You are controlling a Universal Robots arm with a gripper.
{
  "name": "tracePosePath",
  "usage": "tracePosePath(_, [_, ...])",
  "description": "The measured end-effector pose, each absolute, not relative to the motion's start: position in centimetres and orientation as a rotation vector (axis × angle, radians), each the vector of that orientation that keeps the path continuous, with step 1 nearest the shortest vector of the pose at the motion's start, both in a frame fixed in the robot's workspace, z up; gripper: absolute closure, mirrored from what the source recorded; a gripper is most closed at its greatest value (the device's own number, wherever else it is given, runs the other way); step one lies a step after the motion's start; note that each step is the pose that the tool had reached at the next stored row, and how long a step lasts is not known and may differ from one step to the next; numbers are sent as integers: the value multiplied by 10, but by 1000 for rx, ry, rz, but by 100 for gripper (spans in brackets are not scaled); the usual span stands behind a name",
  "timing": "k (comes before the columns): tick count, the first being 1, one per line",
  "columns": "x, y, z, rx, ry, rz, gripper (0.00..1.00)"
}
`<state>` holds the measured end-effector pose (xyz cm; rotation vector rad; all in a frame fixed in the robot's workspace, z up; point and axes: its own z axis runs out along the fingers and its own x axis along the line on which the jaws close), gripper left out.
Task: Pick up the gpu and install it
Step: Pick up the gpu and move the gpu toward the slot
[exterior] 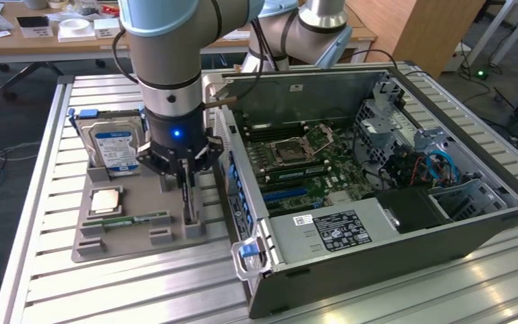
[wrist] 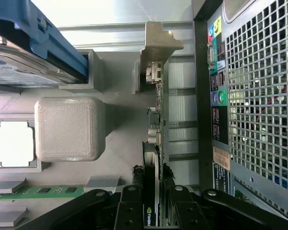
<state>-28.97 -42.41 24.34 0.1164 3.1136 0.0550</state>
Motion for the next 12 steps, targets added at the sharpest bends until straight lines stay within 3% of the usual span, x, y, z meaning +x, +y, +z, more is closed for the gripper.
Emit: tracePosePath(12, [-290,-424,255,116,3114,55,74])
